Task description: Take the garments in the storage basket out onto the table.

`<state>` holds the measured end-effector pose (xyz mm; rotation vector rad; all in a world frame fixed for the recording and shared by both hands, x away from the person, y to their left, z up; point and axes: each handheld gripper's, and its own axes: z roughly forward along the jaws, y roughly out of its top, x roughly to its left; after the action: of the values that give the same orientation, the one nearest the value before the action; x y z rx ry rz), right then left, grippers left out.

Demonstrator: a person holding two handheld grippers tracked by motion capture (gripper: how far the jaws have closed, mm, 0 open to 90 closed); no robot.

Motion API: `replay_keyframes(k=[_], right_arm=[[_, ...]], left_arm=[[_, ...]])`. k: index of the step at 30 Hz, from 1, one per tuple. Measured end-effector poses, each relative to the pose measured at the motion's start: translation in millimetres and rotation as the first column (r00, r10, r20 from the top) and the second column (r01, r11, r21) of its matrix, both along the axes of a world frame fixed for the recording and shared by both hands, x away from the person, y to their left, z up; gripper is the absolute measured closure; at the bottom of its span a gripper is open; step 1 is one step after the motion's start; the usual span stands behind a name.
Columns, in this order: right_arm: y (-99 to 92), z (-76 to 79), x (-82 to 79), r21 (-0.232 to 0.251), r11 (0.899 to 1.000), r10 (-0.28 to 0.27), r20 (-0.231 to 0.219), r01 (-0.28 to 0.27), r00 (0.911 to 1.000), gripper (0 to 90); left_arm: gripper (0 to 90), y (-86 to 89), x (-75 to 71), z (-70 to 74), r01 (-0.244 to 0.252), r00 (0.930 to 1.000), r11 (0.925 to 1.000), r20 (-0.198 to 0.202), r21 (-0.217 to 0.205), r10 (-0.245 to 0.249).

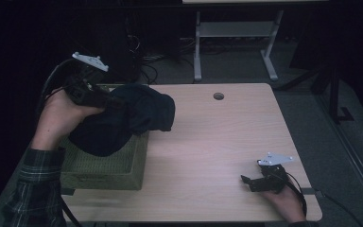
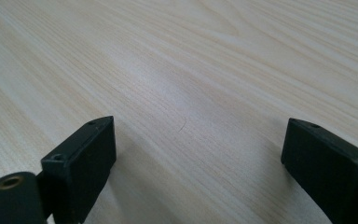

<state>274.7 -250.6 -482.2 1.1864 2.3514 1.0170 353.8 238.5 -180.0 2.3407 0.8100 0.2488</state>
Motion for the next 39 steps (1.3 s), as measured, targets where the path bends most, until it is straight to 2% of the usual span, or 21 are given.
replay_keyframes(k=[8, 20, 26, 39], right_arm=[[0.0, 0.0, 0.0, 0.000, 1.000, 0.000, 0.000, 0.000, 1.0000, 9.6], [0.0, 0.0, 0.0, 0.000, 1.000, 0.000, 0.000, 0.000, 1.0000, 9.6], [0.1, 0.1, -0.1, 0.002, 1.000, -0.001, -0.001, 0.001, 1.0000, 9.5], [0.0, 0.1, -0.1, 0.001, 1.000, -0.001, -0.002, 0.001, 1.0000, 9.5]], left_arm=[[80.0, -27.6, 6.3, -0.3, 0.047, 0.9989, 0.9987, 0.003, -0.019, -0.047], [80.0, -67.0, 10.7, -6.8, 0.107, 0.9942, 0.9939, -0.004, -0.025, -0.108], [79.9, -94.1, 11.1, -13.9, 0.150, 0.9887, 0.9884, -0.008, -0.027, -0.150], [79.9, -138.6, 11.0, -33.4, 0.203, 0.9783, 0.9779, -0.030, -0.049, -0.205]])
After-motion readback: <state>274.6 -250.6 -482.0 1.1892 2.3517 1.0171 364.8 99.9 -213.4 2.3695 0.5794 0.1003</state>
